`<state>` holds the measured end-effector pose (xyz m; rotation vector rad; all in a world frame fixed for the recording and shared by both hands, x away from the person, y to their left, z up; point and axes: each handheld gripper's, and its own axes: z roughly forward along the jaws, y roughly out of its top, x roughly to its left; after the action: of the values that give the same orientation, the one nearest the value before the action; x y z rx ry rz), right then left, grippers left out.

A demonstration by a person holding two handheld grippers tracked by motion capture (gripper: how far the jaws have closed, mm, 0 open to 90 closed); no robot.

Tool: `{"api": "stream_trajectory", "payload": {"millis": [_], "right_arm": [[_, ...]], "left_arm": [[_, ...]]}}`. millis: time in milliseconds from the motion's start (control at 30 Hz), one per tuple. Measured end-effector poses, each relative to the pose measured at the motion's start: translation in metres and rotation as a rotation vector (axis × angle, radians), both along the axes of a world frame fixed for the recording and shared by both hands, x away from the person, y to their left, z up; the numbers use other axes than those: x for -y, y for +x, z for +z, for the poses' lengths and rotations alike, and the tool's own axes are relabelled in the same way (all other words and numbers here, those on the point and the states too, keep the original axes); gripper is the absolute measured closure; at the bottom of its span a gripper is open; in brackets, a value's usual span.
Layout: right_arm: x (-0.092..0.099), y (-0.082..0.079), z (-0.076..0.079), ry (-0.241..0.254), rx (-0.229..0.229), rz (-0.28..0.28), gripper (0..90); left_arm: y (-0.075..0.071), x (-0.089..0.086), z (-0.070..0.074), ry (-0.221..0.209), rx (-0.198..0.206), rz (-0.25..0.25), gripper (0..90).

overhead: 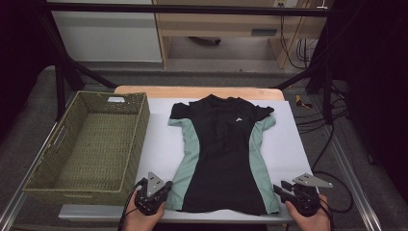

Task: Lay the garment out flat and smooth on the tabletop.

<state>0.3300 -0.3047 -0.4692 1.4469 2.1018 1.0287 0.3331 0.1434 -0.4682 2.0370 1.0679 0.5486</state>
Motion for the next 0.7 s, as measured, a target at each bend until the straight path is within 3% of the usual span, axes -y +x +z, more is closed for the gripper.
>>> {"api": "stream_trajectory", "payload": {"millis": [600,700], "right_arm": [[-0.014,0.002,-0.005,-0.023,-0.038,0.065,60.4],[-0.019,0.003,-0.007,-0.057,-0.055,0.094,61.0]], "left_arm": [[0.001,-0.002,0.0,0.001,0.01,0.022,88.9],[0.001,-0.002,0.0,-0.002,0.01,0.025,88.9]]}}
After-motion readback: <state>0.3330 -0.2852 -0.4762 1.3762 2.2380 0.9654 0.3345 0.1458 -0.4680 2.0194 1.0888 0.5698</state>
